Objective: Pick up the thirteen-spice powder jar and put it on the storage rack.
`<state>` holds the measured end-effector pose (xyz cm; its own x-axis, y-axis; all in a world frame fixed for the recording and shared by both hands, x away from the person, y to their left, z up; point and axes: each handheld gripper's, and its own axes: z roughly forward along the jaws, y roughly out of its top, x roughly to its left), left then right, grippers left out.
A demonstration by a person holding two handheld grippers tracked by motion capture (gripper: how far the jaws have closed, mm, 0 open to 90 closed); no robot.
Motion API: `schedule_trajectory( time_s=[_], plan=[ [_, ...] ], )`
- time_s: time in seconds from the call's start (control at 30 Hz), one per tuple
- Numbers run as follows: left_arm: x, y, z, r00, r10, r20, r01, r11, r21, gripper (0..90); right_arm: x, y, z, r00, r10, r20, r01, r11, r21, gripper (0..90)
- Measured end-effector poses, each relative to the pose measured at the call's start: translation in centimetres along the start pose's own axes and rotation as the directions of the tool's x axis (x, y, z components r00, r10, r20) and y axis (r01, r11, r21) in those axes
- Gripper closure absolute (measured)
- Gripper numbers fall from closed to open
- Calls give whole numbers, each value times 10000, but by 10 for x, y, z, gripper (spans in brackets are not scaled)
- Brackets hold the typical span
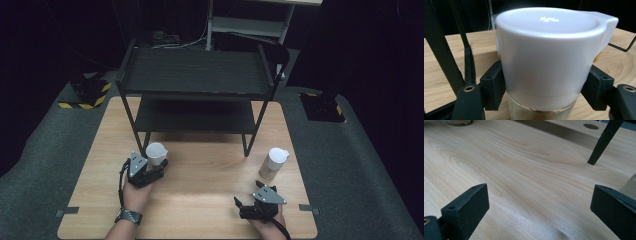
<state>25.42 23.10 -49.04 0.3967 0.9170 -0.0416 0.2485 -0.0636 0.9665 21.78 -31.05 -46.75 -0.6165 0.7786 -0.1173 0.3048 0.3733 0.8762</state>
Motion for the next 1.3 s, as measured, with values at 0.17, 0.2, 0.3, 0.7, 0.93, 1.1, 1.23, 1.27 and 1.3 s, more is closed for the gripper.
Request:
schedule_trajectory(
  time_s=[0.17,0.2,0.3,0.7,0.93,1.1,1.23,1.27,1.3],
  plan=[
    [0,-1,-2,9999,99,55,-99,9999,-56,301,-1,0,0,10000,11,-20,-11,10000,-13,15],
    [0,-1,-2,9999,96,64,-95,9999,-88,301,-1,0,0,10000,16,-19,-16,10000,-10,15],
    [0,0,-5,9998,139,127,-137,9998,-155,302,-1,0,0,10000,14,-14,-14,10000,-6,15],
    [1,13,-24,9971,639,407,-611,9958,-684,302,-1,0,0,10000,20,-20,-20,10000,-16,15],
    [1,22,-34,9954,800,525,-743,9920,-1019,301,-1,0,0,10000,31,-12,-31,10000,-15,15],
    [0,29,-42,9942,887,602,-797,9872,-1381,300,-1,0,0,10000,24,-15,-24,10000,-15,16],
    [-2,38,-49,9921,1055,686,-925,9811,-1701,300,-1,0,0,10000,47,-14,-47,10000,-22,16],
    [-2,38,-49,9921,1055,686,-925,9811,-1701,300,-1,0,0,10000,47,-14,-47,10000,-22,16],
    [-2,40,-50,9918,1083,685,-946,9794,-1786,300,-1,0,0,10000,43,-18,-43,10000,-20,16]
  ],
)
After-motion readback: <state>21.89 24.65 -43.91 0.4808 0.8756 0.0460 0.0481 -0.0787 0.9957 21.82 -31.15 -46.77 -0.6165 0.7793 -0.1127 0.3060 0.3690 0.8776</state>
